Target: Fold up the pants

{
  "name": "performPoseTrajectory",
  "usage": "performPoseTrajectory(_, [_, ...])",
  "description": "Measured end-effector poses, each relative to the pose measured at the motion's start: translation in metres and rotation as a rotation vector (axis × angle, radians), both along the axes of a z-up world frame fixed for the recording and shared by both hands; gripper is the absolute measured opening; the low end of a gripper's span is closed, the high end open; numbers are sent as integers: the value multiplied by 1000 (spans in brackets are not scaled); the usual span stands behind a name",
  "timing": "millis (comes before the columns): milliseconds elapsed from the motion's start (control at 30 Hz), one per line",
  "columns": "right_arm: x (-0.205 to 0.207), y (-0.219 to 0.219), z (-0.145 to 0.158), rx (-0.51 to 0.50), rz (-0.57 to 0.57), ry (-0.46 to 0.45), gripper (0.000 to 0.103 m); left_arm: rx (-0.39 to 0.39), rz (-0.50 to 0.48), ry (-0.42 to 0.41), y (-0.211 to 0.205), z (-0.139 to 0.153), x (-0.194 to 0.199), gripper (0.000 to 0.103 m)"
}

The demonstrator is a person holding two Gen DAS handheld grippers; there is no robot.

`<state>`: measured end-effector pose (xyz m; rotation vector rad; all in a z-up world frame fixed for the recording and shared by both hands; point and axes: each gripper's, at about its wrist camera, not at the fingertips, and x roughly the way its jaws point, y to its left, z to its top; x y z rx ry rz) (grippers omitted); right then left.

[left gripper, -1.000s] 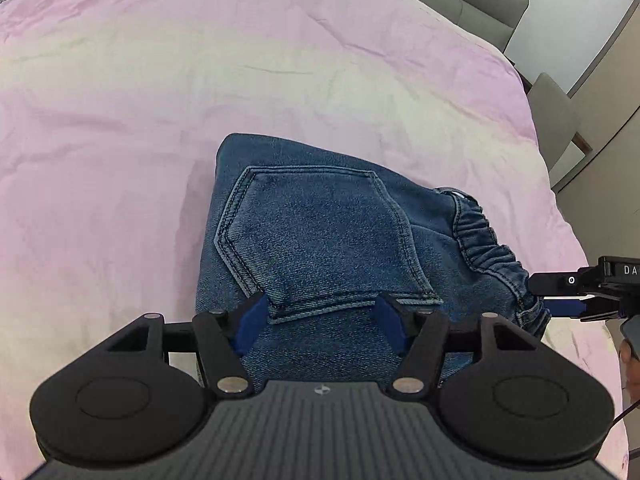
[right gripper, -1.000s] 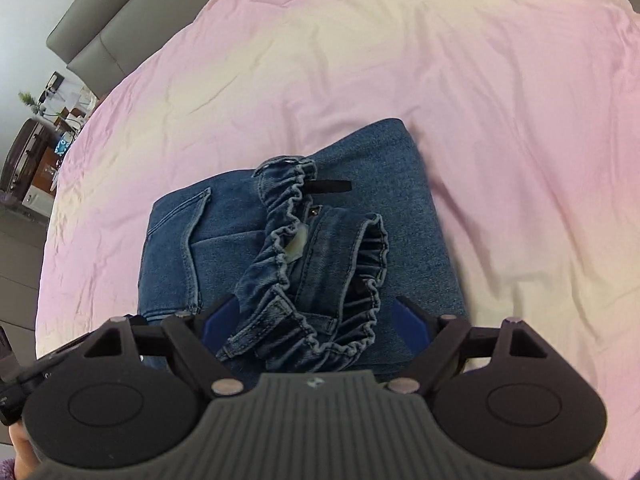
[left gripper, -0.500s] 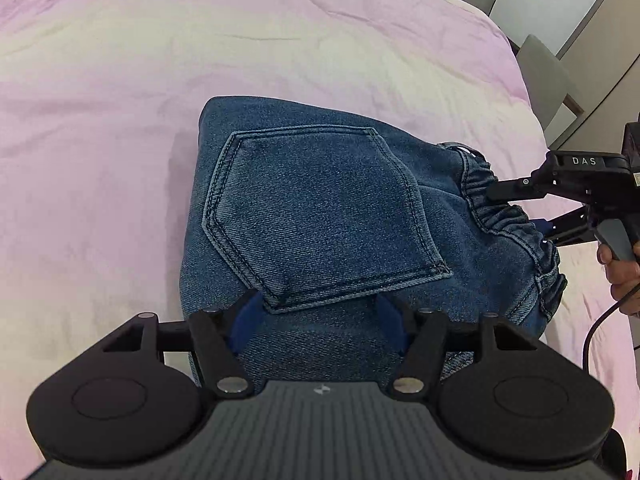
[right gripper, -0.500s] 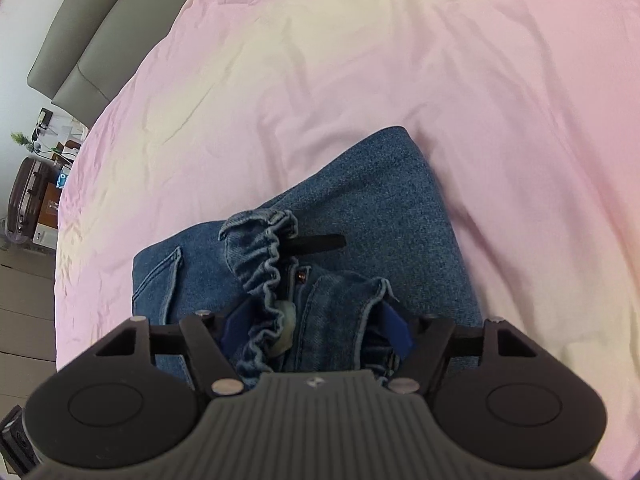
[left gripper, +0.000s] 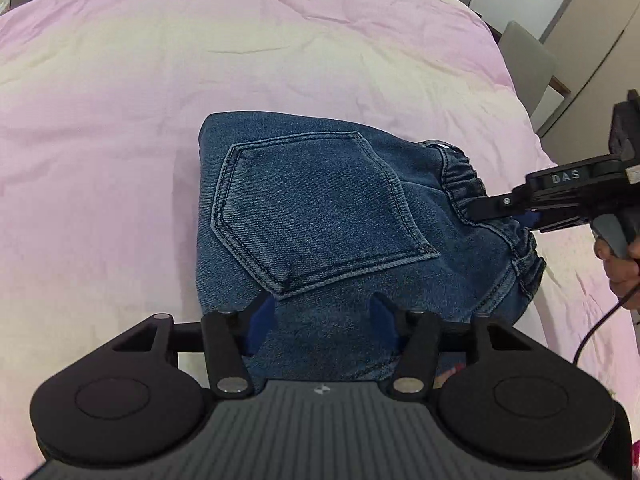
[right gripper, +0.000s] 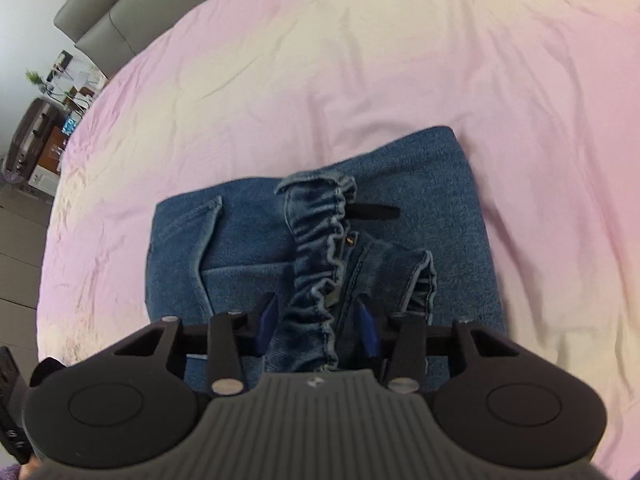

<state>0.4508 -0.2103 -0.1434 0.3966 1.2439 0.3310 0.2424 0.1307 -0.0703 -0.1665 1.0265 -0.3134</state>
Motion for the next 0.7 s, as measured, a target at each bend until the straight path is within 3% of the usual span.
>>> performPoseTrajectory(100, [-3, -4, -9, 20, -44, 19, 37, 50, -81, 2, 4, 10, -14, 65])
performPoseTrajectory(133, [-5, -3, -6, 24, -34, 11, 23, 71, -117, 1, 4, 13, -19, 65])
performPoseTrajectory(233, [-17, 2, 24, 32, 14, -79, 8, 146, -239, -9, 1, 18, -37, 72])
performPoseTrajectory(333, [-36, 3, 65, 51, 62, -164, 7, 281, -311, -16, -9, 7, -52, 75])
performPoseTrajectory(433, [-57, 3, 85, 8, 90, -202, 5, 395, -293, -4, -19, -17, -57, 75])
performPoseTrajectory(533, [-73, -4, 84, -44, 78, -213, 3, 384, -211, 2, -17, -34, -55, 74])
performPoseTrajectory(600, [-79, -15, 72, -67, 63, -195, 1, 320, -133, 14, -7, -39, -52, 73])
performPoseTrajectory(667, [-80, -25, 56, -75, 31, -166, 1, 234, -80, 52, 5, -41, -49, 56])
performPoseTrajectory(700, [-80, -29, 47, -80, 20, -159, 1, 211, -77, 75, 8, -41, -48, 36])
